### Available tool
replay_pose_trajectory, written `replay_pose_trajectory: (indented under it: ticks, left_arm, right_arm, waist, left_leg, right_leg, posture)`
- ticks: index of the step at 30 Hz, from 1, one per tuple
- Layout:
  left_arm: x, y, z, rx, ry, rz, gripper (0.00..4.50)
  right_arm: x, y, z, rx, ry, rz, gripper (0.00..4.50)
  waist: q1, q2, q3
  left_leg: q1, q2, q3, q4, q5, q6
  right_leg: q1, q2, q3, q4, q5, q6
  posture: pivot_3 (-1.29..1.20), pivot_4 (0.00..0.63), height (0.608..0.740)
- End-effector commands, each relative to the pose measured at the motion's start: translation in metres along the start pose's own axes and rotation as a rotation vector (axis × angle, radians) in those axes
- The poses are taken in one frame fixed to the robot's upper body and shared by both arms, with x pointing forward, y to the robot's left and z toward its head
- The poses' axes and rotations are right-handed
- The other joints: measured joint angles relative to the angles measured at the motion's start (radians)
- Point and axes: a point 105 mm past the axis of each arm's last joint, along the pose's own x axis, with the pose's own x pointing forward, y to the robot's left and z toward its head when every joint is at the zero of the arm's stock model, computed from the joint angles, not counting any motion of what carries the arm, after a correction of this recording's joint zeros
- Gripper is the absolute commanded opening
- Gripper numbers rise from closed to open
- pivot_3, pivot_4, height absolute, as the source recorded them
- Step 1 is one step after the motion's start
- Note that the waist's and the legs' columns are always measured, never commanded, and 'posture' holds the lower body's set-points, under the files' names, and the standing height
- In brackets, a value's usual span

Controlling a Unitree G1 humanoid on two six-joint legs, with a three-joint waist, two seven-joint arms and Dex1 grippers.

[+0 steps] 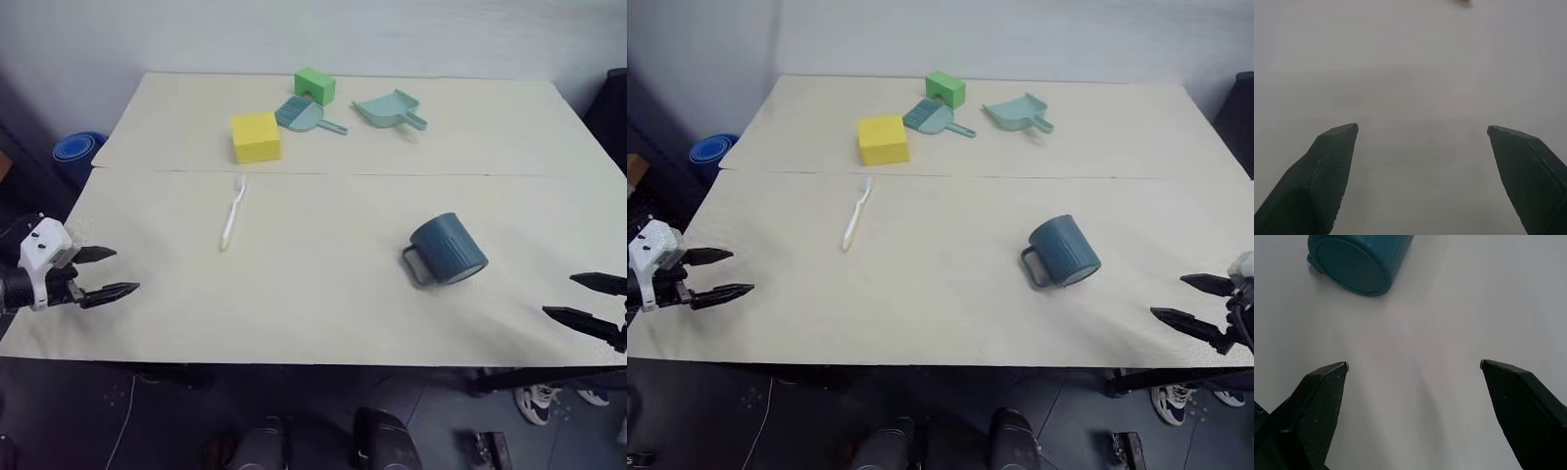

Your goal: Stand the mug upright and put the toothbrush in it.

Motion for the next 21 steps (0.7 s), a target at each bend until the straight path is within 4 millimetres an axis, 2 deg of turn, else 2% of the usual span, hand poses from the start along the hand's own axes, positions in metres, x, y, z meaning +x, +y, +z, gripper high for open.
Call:
replay_pose_trajectory:
  ticks: [1, 6, 12, 14, 17, 19, 21]
  left_arm:
    - [-0.002, -0.001, 0.006, 0.022, -0.021, -0.002, 4.49]
    - [-0.001, 0.001, 0.009, 0.013, -0.045, 0.024, 4.49]
    - [0.004, 0.005, 0.018, -0.053, -0.116, 0.062, 4.49]
    - [0.012, -0.002, 0.031, -0.087, -0.179, 0.015, 4.49]
    - [0.028, -0.025, 0.071, -0.084, -0.279, -0.113, 4.49]
    - [0.041, -0.058, 0.101, -0.044, -0.33, -0.281, 4.49]
    - [0.052, -0.09, 0.123, 0.029, -0.345, -0.426, 4.49]
  right_arm:
    - [-0.006, -0.004, 0.01, -0.022, -0.032, -0.022, 4.5]
    - [-0.004, -0.009, 0.012, -0.043, -0.044, -0.066, 4.5]
    - [0.003, -0.007, 0.019, -0.061, -0.032, -0.098, 4.5]
    - [0.008, -0.001, 0.031, -0.08, -0.046, -0.118, 4.5]
    - [0.017, 0.02, 0.064, -0.134, -0.129, -0.135, 4.5]
    - [0.025, 0.046, 0.096, -0.135, -0.255, -0.118, 4.5]
    - [0.034, 0.071, 0.119, -0.115, -0.328, -0.083, 4.5]
  waist:
    - [0.0, 0.0, 0.0]
    - [0.0, 0.0, 0.0]
    - [0.002, 0.0, 0.0]
    - [0.003, 0.0, 0.0]
    - [0.003, 0.0, 0.0]
    - [0.004, 0.0, 0.0]
    - [0.005, 0.0, 0.0]
  left_leg:
    - [0.0, 0.0, 0.0, 0.0, 0.0, 0.0]
    - [0.0, 0.0, 0.001, 0.0, 0.0, 0.0]
    - [0.001, 0.0, 0.001, 0.0, 0.0, 0.0]
    - [0.001, 0.0, 0.001, 0.0, 0.0, 0.0]
    - [0.0, 0.001, 0.001, 0.0, 0.0, 0.0]
    - [0.0, 0.001, 0.0, 0.001, 0.0, -0.001]
    - [-0.001, 0.002, -0.004, 0.003, -0.001, -0.001]
  right_leg:
    - [0.0, 0.0, 0.0, 0.0, 0.0, 0.0]
    - [0.0, 0.0, 0.001, 0.0, 0.0, 0.0]
    - [0.0, 0.0, 0.001, 0.0, 0.0, 0.0]
    - [0.0, 0.0, 0.001, 0.0, 0.0, 0.0]
    - [0.0, 0.0, 0.001, 0.0, 0.0, 0.0]
    - [0.0, 0.0, 0.001, 0.001, 0.0, 0.0]
    - [0.0, 0.001, 0.002, 0.001, 0.0, 0.0]
  posture:
    - [0.0, 0.15, 0.74]
    - [0.0, 0.15, 0.74]
    - [0.0, 0.15, 0.74]
    - [0.0, 0.15, 0.74]
    - [0.0, 0.15, 0.74]
    - [0.0, 0.15, 0.74]
    - [0.0, 0.15, 0.74]
